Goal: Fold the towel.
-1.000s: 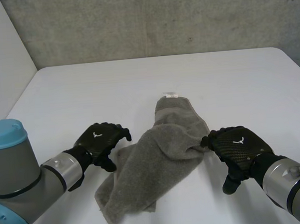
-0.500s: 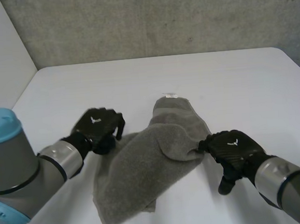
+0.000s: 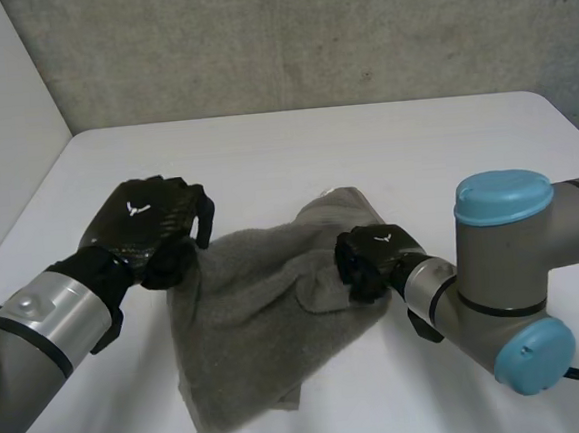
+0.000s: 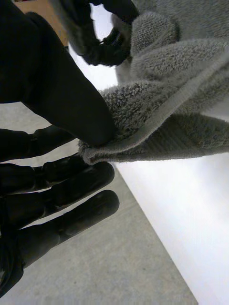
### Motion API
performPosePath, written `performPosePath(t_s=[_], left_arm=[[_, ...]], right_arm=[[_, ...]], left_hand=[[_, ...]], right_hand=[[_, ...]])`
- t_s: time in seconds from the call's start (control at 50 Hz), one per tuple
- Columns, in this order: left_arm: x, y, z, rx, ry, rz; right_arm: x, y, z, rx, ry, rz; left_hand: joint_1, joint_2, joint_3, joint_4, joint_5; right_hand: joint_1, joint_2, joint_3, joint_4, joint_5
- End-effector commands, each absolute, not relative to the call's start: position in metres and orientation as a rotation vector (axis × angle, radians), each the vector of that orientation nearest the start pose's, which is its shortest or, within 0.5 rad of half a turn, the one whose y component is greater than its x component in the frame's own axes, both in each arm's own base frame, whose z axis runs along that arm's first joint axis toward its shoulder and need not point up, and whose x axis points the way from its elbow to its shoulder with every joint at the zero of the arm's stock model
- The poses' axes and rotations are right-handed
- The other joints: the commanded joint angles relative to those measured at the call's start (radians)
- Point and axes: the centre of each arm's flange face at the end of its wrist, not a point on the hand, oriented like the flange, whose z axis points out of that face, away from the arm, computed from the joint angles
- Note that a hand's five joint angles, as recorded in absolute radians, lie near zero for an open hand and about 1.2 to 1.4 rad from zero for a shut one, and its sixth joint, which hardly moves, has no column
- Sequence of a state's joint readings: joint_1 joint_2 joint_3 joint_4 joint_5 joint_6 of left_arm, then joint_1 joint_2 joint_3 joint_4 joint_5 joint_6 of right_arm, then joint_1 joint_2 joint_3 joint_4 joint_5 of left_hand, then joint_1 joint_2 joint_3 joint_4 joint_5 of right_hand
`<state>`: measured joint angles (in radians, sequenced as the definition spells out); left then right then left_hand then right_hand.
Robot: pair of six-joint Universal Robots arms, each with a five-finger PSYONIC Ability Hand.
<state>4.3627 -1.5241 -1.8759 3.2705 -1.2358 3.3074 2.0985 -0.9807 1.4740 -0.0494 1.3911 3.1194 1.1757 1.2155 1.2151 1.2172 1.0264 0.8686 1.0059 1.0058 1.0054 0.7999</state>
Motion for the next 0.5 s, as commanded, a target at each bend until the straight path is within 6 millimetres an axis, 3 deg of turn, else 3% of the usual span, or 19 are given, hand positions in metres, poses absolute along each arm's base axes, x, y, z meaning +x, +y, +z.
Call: performPosePath(t_s=[0.02, 0.06, 0.08, 0.12, 0.14, 0.18, 0.24, 0.28, 0.3, 0.34, 0.4, 0.44, 0.5], left_arm=[[-0.240, -0.197, 0.262, 1.014, 2.395, -2.361], [-0.236, -0.197, 0.270, 0.987, 2.358, -2.393], [-0.236, -0.197, 0.271, 0.987, 2.358, -2.393], [-0.232, -0.196, 0.283, 0.951, 2.305, -2.440], [-0.232, -0.196, 0.283, 0.951, 2.305, -2.440], [-0.230, -0.194, 0.290, 0.932, 2.290, -2.466], [-0.229, -0.189, 0.305, 0.900, 2.267, -2.530], [-0.228, -0.184, 0.319, 0.852, 2.277, -2.591], [-0.228, -0.184, 0.319, 0.852, 2.277, -2.592], [-0.228, -0.182, 0.327, 0.825, 2.286, -2.629], [-0.229, -0.177, 0.342, 0.774, 2.300, -2.705], [-0.229, -0.176, 0.352, 0.736, 2.308, -2.762], [-0.230, -0.176, 0.355, 0.718, 2.317, -2.779]], right_arm=[[0.311, -0.249, 0.139, -0.760, 2.225, -1.438], [0.307, -0.250, 0.165, -0.745, 2.184, -1.527], [0.307, -0.250, 0.165, -0.745, 2.184, -1.528], [0.296, -0.245, 0.211, -0.733, 2.093, -1.660], [0.296, -0.245, 0.211, -0.733, 2.093, -1.660], [0.272, -0.253, 0.253, -0.706, 2.038, -1.833], [0.259, -0.256, 0.270, -0.714, 2.028, -1.906], [0.244, -0.251, 0.300, -0.762, 1.988, -1.991], [0.244, -0.250, 0.300, -0.762, 1.987, -1.992], [0.239, -0.246, 0.331, -0.770, 1.910, -2.056], [0.239, -0.245, 0.346, -0.766, 1.865, -2.085], [0.241, -0.243, 0.368, -0.740, 1.800, -2.114], [0.244, -0.249, 0.375, -0.734, 1.790, -2.108]], left_hand=[[0.221, 0.181, 0.181, 0.179, 0.195], [0.221, 0.181, 0.181, 0.179, 0.195], [0.221, 0.181, 0.181, 0.179, 0.195], [0.221, 0.181, 0.181, 0.179, 0.195], [0.221, 0.181, 0.181, 0.179, 0.195], [0.221, 0.181, 0.181, 0.179, 0.195], [0.221, 0.181, 0.181, 0.179, 0.195], [0.221, 0.181, 0.181, 0.179, 0.195], [0.221, 0.181, 0.181, 0.179, 0.195], [0.221, 0.181, 0.181, 0.179, 0.195], [0.221, 0.181, 0.181, 0.179, 0.195], [0.221, 0.181, 0.181, 0.179, 0.195], [0.221, 0.181, 0.181, 0.179, 0.195]], right_hand=[[0.528, 0.390, 0.390, 0.391, 0.422], [0.528, 0.390, 0.390, 0.391, 0.422], [0.528, 0.390, 0.390, 0.391, 0.422], [0.528, 0.390, 0.390, 0.391, 0.422], [0.528, 0.390, 0.390, 0.391, 0.422], [0.528, 0.390, 0.390, 0.391, 0.422], [0.528, 0.390, 0.390, 0.391, 0.422], [0.528, 0.390, 0.390, 0.391, 0.422], [0.528, 0.390, 0.390, 0.391, 0.422], [0.528, 0.390, 0.390, 0.391, 0.422], [0.528, 0.390, 0.390, 0.391, 0.422], [0.528, 0.390, 0.390, 0.391, 0.422], [0.528, 0.390, 0.390, 0.391, 0.422]])
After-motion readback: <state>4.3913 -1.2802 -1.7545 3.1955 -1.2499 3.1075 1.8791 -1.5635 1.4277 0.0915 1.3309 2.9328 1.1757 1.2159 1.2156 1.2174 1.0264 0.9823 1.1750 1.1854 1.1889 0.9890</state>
